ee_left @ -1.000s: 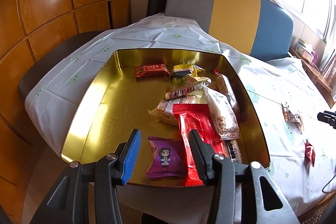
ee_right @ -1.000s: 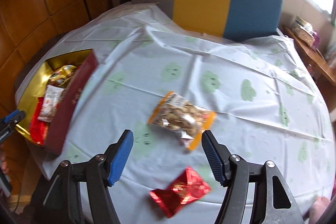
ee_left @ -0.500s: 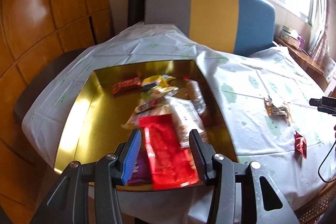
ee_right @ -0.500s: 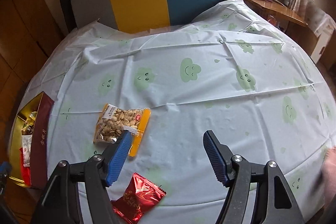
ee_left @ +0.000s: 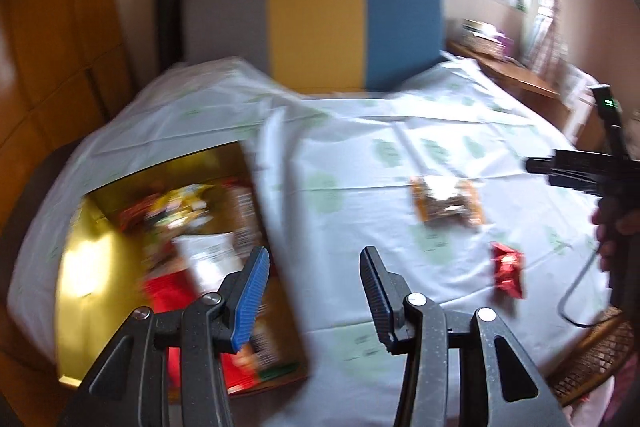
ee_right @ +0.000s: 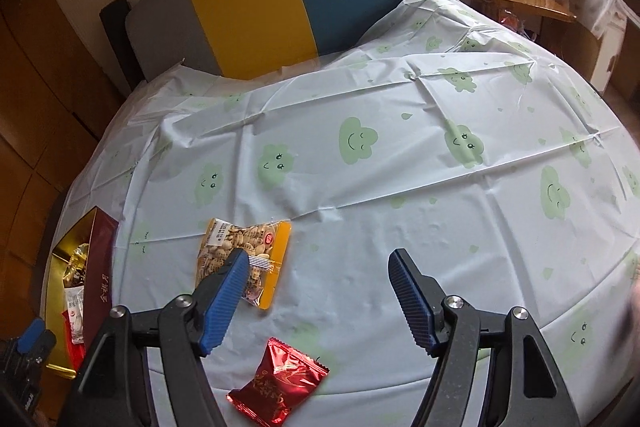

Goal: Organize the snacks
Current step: 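Grasp the clear peanut bag on the cloth with the left gripper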

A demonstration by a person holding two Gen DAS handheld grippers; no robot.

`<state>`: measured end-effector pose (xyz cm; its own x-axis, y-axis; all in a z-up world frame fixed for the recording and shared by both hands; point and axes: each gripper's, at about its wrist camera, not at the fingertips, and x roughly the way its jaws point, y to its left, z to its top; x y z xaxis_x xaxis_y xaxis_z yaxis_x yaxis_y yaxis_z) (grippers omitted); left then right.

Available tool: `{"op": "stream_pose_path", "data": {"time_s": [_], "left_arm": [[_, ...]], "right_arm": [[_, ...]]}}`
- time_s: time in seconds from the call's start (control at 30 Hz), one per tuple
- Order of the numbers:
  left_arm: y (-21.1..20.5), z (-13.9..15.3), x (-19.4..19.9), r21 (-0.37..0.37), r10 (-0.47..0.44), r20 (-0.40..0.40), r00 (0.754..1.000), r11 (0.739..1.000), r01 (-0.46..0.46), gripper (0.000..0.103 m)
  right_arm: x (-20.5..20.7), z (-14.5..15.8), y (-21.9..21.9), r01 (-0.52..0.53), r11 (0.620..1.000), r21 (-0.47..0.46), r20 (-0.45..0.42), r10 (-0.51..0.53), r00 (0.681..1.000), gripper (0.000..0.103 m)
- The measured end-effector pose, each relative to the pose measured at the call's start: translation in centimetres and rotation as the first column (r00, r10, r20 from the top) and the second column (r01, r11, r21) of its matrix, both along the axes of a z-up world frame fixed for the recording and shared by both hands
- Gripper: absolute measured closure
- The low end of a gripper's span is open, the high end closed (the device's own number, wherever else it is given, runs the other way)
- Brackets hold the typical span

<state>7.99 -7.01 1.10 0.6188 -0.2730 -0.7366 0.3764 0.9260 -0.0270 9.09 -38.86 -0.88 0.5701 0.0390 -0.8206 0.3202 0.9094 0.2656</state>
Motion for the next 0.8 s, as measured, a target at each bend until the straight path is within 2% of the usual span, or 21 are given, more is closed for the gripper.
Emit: {"op": "stream_pose_path", "data": {"time_s": [0.1, 0.17, 0.27, 0.3, 0.33, 0.4, 0.47, 0.5, 0.6, 0.7, 0.77, 0.8], "left_arm": [[-2.7, -0.5, 0.9, -0.026, -0.076, -0.041, 0.996, 0.997, 0.075, 0.056], [-5.2, -1.2, 1.5, 0.002, -0.136, -0.041, 0.99, 0.991, 0.136, 0.056], [-8.5, -2.9, 2.3, 0.036, -0.191, -0.108, 0.976, 0.98, 0.196, 0.056], [-9.5, -3.2, 2.2, 0.069, -0.214, -0.097, 0.972, 0.973, 0.222, 0.056], [-10.8, -3.8, 1.9, 0.135, -0.262, -0.072, 0.962, 0.953, 0.27, 0.056], [-13.0, -5.1, 1.6, 0.249, -0.367, -0.052, 0.929, 0.896, 0.368, 0.055], [-14.8, -6.5, 1.7, 0.288, -0.443, -0.097, 0.891, 0.845, 0.451, 0.052], [-15.6, -7.1, 1.9, 0.308, -0.46, -0.113, 0.881, 0.826, 0.471, 0.049], [-17.2, -8.1, 3.2, 0.334, -0.486, -0.118, 0.866, 0.802, 0.495, 0.039], [-18.2, -8.5, 5.2, 0.319, -0.481, -0.144, 0.865, 0.805, 0.501, 0.035], [-19.1, -8.9, 6.1, 0.331, -0.508, -0.158, 0.847, 0.781, 0.53, 0.025], [-19.5, -9.1, 6.4, 0.347, -0.519, -0.159, 0.84, 0.767, 0.54, 0.024]], "right_arm": [[-0.1, 0.0, -0.5, 0.023, 0.999, 0.027, -0.002, -0.023, 1.0, 0.03], [-0.2, 0.0, -0.7, 0.029, 0.999, 0.036, 0.0, -0.03, 1.0, 0.03], [-0.3, 0.1, -0.8, 0.035, 0.998, 0.047, 0.006, -0.036, 0.999, 0.028], [-0.3, 0.1, -1.0, 0.04, 0.998, 0.051, 0.009, -0.04, 0.999, 0.025], [-0.3, 0.2, -1.1, 0.042, 0.998, 0.056, 0.011, -0.043, 0.999, 0.025], [-0.3, 0.2, -1.2, 0.044, 0.997, 0.067, 0.012, -0.045, 0.999, 0.025], [-0.4, 0.3, -1.4, 0.047, 0.996, 0.076, 0.016, -0.048, 0.999, 0.025], [-0.4, 0.4, -1.4, 0.047, 0.996, 0.079, 0.02, -0.049, 0.999, 0.025], [-0.5, 0.6, -1.6, 0.049, 0.995, 0.091, 0.032, -0.052, 0.998, 0.024], [-0.6, 0.7, -1.8, 0.05, 0.993, 0.103, 0.038, -0.055, 0.998, 0.022], [-0.6, 0.7, -1.9, 0.05, 0.992, 0.118, 0.037, -0.054, 0.998, 0.022], [-0.6, 0.7, -2.0, 0.048, 0.991, 0.129, 0.036, -0.053, 0.998, 0.022]]}}
